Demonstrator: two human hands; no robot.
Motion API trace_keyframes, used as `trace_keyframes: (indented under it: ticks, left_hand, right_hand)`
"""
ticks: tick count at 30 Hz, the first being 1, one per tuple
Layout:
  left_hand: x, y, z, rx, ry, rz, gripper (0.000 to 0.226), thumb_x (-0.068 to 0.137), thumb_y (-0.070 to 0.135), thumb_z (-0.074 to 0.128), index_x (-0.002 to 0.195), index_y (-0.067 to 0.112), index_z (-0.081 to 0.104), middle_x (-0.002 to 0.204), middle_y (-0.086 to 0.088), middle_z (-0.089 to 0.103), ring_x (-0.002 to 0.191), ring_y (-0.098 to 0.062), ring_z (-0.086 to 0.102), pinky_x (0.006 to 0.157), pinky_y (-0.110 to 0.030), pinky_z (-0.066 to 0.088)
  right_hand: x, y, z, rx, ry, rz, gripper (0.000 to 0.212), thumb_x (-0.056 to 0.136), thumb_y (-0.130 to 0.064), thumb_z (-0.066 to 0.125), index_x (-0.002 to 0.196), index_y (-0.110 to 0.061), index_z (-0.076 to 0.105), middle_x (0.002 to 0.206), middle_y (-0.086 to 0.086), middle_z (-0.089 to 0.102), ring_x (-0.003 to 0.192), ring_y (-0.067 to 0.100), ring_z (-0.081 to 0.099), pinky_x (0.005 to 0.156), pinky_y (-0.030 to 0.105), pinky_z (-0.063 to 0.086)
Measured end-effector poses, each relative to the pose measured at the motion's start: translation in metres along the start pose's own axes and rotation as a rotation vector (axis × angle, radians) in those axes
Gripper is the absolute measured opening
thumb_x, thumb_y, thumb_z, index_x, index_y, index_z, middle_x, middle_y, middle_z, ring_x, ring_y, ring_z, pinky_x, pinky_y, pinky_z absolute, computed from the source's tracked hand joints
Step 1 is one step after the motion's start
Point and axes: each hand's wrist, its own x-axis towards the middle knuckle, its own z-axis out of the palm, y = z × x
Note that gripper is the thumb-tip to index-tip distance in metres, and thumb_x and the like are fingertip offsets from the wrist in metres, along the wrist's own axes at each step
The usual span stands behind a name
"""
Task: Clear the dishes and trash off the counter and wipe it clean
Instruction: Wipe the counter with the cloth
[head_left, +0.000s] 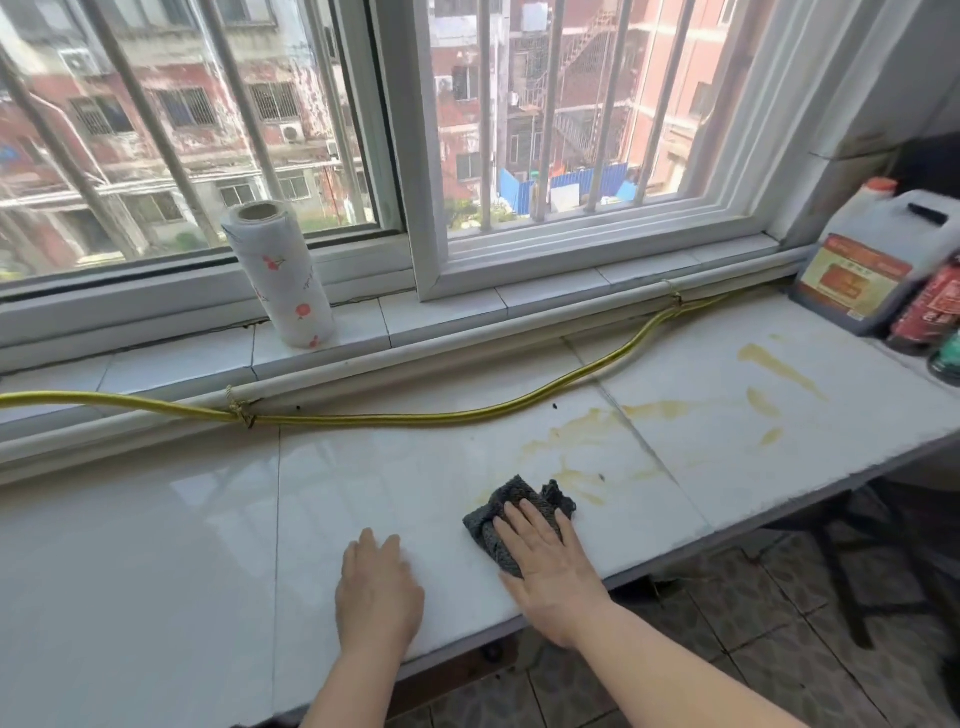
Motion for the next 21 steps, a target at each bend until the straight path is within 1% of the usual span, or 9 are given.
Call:
trace_keyframes:
  ticks: [2, 6, 7, 9, 10, 11, 13, 15, 21]
  left_hand:
    - [-0.002, 0.02, 0.004, 0.001, -0.017, 0.017, 0.046, 0.102, 0.021, 0.028, 0.148, 0.019, 0.028, 0.159, -0.003, 0.012, 0.146, -0.022, 0.01, 0.115, -0.033, 0.022]
    - [0.003, 0.062, 0.009, 0.009, -0.015, 0.013, 0.047, 0.102, 0.022, 0.029, 0.149, 0.02, 0.026, 0.159, -0.002, 0.01, 0.147, -0.022, 0.009, 0.115, -0.034, 0.024]
    - [0.006, 0.077, 0.012, 0.008, -0.008, 0.006, 0.047, 0.102, 0.022, 0.029, 0.149, 0.021, 0.026, 0.159, -0.002, 0.01, 0.147, -0.021, 0.009, 0.115, -0.034, 0.025]
    - [0.01, 0.098, 0.016, 0.015, 0.001, -0.014, 0.047, 0.102, 0.023, 0.03, 0.149, 0.021, 0.026, 0.159, -0.001, 0.011, 0.146, -0.021, 0.011, 0.114, -0.033, 0.026]
    - [0.012, 0.108, 0.017, 0.016, 0.005, -0.028, 0.047, 0.101, 0.023, 0.03, 0.148, 0.021, 0.026, 0.159, -0.001, 0.011, 0.146, -0.021, 0.012, 0.113, -0.033, 0.027]
    - [0.015, 0.124, 0.022, 0.008, 0.015, -0.044, 0.047, 0.101, 0.023, 0.031, 0.148, 0.022, 0.027, 0.159, -0.001, 0.012, 0.145, -0.021, 0.013, 0.112, -0.034, 0.028]
    - [0.02, 0.151, 0.028, -0.023, 0.024, -0.08, 0.047, 0.101, 0.023, 0.031, 0.147, 0.022, 0.028, 0.159, -0.002, 0.014, 0.145, -0.021, 0.015, 0.111, -0.035, 0.028]
    - [0.025, 0.18, 0.036, -0.033, 0.044, -0.089, 0.046, 0.101, 0.024, 0.032, 0.147, 0.022, 0.03, 0.159, -0.001, 0.015, 0.144, -0.021, 0.016, 0.111, -0.036, 0.029]
    - [0.034, 0.273, 0.066, -0.003, 0.054, 0.052, 0.047, 0.101, 0.024, 0.032, 0.148, 0.022, 0.029, 0.158, -0.001, 0.016, 0.145, -0.02, 0.017, 0.113, -0.034, 0.027]
  right_hand:
    - [0.001, 0.013, 0.0, -0.017, 0.005, -0.038, 0.053, 0.082, -0.051, 0.037, 0.119, -0.028, 0.068, 0.13, -0.007, 0.061, 0.119, 0.012, 0.058, 0.107, 0.04, 0.011]
    - [0.001, 0.044, -0.009, -0.017, 0.023, -0.087, 0.053, 0.081, -0.05, 0.038, 0.121, -0.03, 0.066, 0.13, -0.009, 0.06, 0.12, 0.012, 0.058, 0.111, 0.039, 0.007]
    - [0.001, 0.056, -0.017, 0.0, 0.025, -0.116, 0.052, 0.083, -0.045, 0.039, 0.126, -0.029, 0.063, 0.136, -0.008, 0.056, 0.126, 0.013, 0.053, 0.113, 0.038, 0.004]
    - [0.007, 0.069, -0.027, 0.055, 0.151, -0.227, 0.054, 0.091, -0.026, 0.043, 0.145, -0.023, 0.04, 0.155, -0.003, 0.03, 0.144, 0.016, 0.025, 0.117, 0.036, -0.003]
    - [0.01, 0.072, -0.032, 0.134, 0.164, -0.282, 0.058, 0.092, -0.016, 0.044, 0.148, -0.02, 0.031, 0.158, -0.001, 0.021, 0.147, 0.017, 0.015, 0.118, 0.035, 0.0]
    - [0.014, 0.082, -0.041, 0.272, 0.133, -0.291, 0.06, 0.09, -0.01, 0.045, 0.148, -0.018, 0.032, 0.157, 0.002, 0.023, 0.146, 0.019, 0.016, 0.119, 0.033, 0.007]
    - [0.019, 0.103, -0.056, 0.553, 0.205, -0.248, 0.055, 0.087, -0.004, 0.046, 0.141, -0.017, 0.045, 0.149, 0.002, 0.04, 0.138, 0.021, 0.033, 0.115, 0.028, 0.024]
    - [0.024, 0.135, -0.068, 0.762, 0.274, -0.179, 0.051, 0.088, -0.004, 0.046, 0.136, -0.02, 0.049, 0.142, -0.001, 0.048, 0.13, 0.018, 0.043, 0.11, 0.023, 0.032]
    - [0.018, 0.25, -0.089, 0.971, 0.552, 0.072, 0.042, 0.091, -0.002, 0.051, 0.13, -0.017, 0.056, 0.13, -0.003, 0.056, 0.118, 0.011, 0.052, 0.103, 0.021, 0.04]
